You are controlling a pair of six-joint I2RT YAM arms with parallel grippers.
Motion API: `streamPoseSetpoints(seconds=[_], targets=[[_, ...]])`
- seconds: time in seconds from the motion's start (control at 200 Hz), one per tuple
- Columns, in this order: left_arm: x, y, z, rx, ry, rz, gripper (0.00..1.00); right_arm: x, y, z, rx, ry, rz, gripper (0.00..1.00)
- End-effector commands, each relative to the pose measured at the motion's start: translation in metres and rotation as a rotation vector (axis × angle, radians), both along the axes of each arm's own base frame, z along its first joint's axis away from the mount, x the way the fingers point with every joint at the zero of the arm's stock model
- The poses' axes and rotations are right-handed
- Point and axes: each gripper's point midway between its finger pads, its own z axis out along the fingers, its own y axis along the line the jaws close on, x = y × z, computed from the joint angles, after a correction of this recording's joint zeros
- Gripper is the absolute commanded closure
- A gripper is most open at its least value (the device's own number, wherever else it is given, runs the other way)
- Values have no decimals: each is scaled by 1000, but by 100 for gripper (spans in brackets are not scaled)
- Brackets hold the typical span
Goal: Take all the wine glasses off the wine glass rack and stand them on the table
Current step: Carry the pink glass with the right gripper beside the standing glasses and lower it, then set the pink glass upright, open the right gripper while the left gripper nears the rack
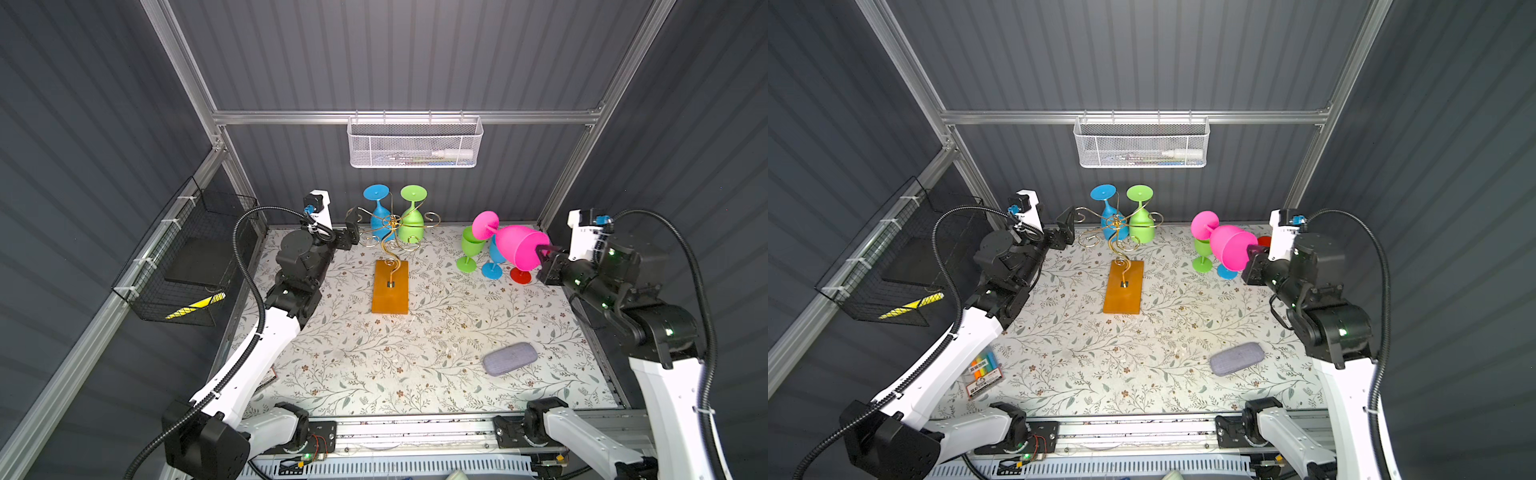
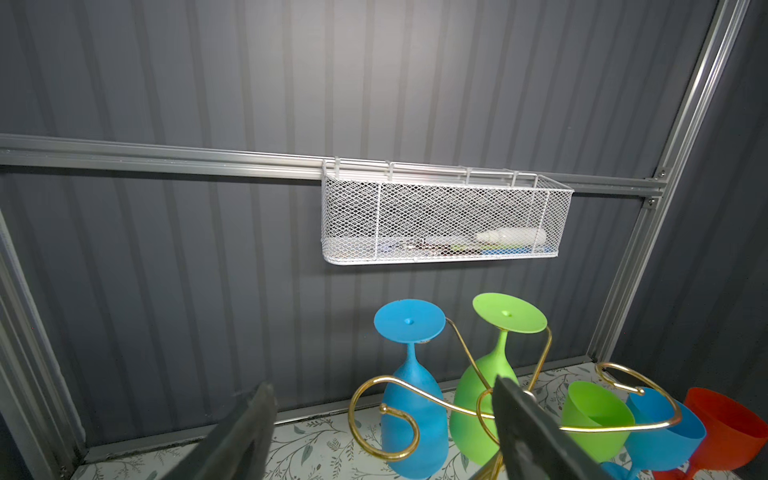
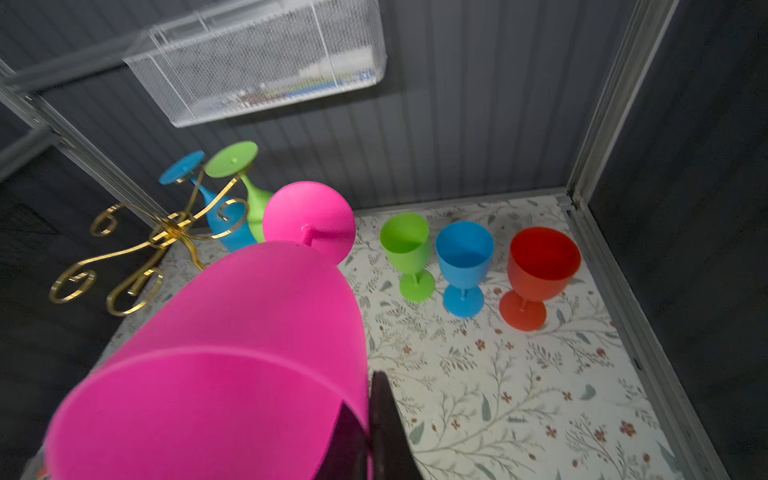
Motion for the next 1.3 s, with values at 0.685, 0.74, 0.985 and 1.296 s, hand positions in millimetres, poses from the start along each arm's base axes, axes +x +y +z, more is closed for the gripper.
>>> streamPoseSetpoints(seconds=[0.685,0.74,0.985,1.296], targets=[[-9,76,-15,-103,46,253,10,98,38,-174,-281,578,83,100],[-9,77,-15,-103,46,254,10,104,41,-182,-282,594,93,100],[-8,79,-16,-98,49,260,9,128,47,-203,-307,640,103,100],[-6,81,-14,-96,46,264,9,140,49,-219,-333,679,105,98]])
